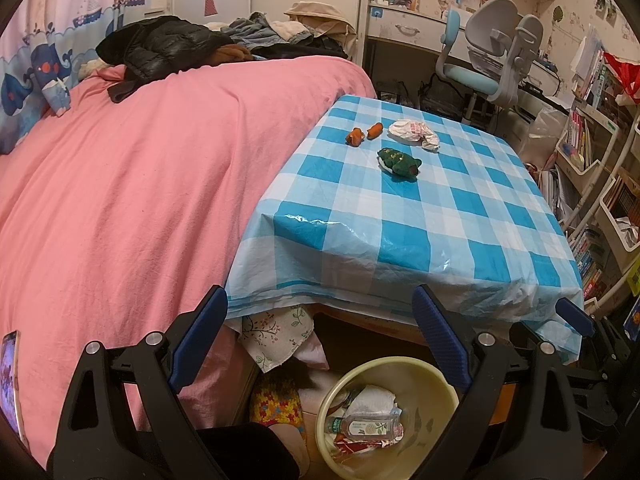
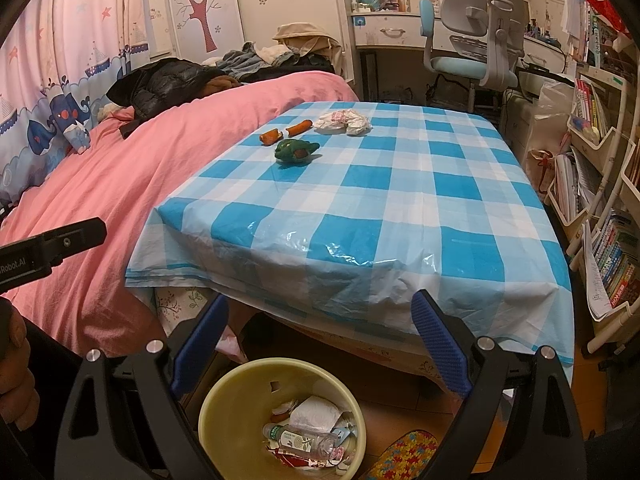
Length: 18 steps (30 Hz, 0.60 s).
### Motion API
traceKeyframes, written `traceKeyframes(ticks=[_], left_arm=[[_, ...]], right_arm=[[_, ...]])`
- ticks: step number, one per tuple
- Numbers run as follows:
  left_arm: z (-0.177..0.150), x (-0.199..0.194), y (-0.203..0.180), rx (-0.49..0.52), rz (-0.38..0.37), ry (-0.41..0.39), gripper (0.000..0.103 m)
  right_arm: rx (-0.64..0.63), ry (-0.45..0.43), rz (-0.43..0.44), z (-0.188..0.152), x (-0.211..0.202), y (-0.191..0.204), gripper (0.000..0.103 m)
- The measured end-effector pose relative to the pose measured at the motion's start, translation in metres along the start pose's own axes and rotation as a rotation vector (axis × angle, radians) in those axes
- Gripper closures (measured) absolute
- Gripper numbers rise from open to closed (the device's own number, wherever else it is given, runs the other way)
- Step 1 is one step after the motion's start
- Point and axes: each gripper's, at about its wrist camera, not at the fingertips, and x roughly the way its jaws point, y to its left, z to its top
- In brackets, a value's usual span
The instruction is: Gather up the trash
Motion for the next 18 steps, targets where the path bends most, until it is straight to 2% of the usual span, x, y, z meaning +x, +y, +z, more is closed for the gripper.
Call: traceKeyframes(ticks=[18], left_arm=[[-0.003, -0.0001, -0.0021, 0.008, 0.001, 0.002, 0.013]], right_arm=[[-0.003, 0.003, 0.002, -0.0025, 0.0004, 0.002, 0.014]])
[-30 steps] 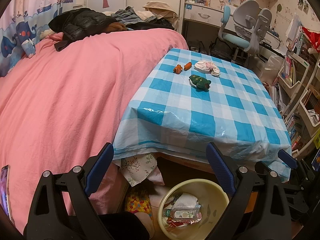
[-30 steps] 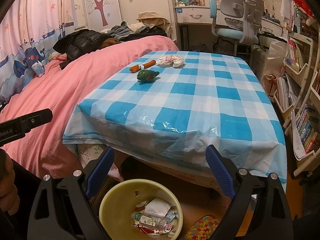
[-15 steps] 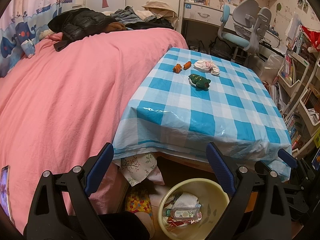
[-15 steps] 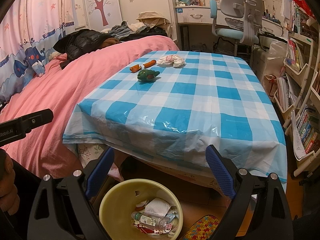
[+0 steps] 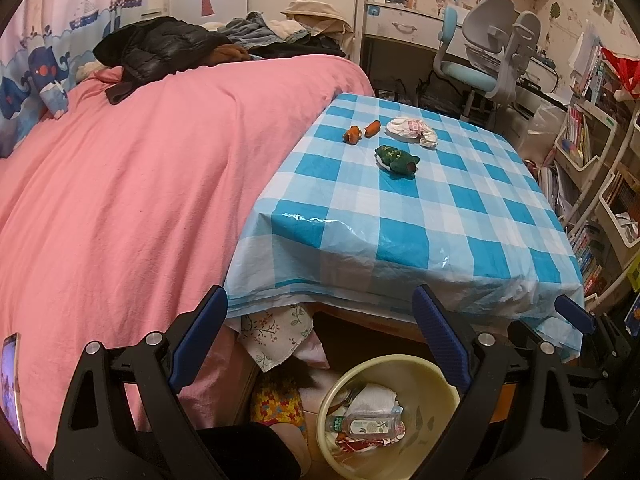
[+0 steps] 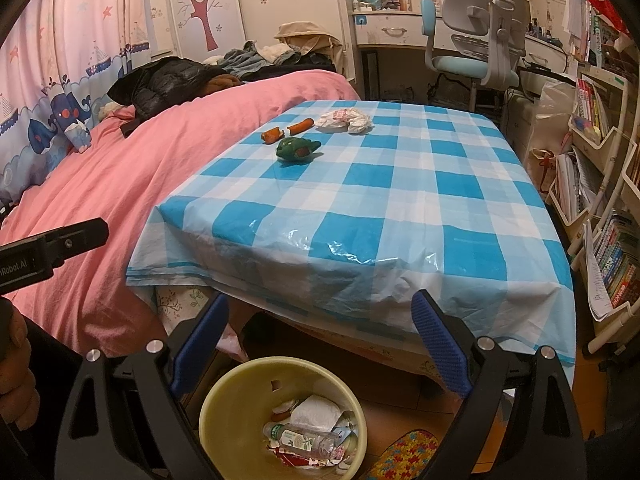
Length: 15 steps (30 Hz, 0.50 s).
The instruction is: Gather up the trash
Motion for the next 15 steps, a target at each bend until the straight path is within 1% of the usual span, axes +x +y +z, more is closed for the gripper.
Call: traceKeyframes(ticks=[15], left_arm=[[0.0004, -0.0004, -0.001, 0.0, 0.0, 0.0, 0.013]], right_arm=[[0.0, 0.001, 0.001, -0.001, 0.0004, 0.0011, 0.014]])
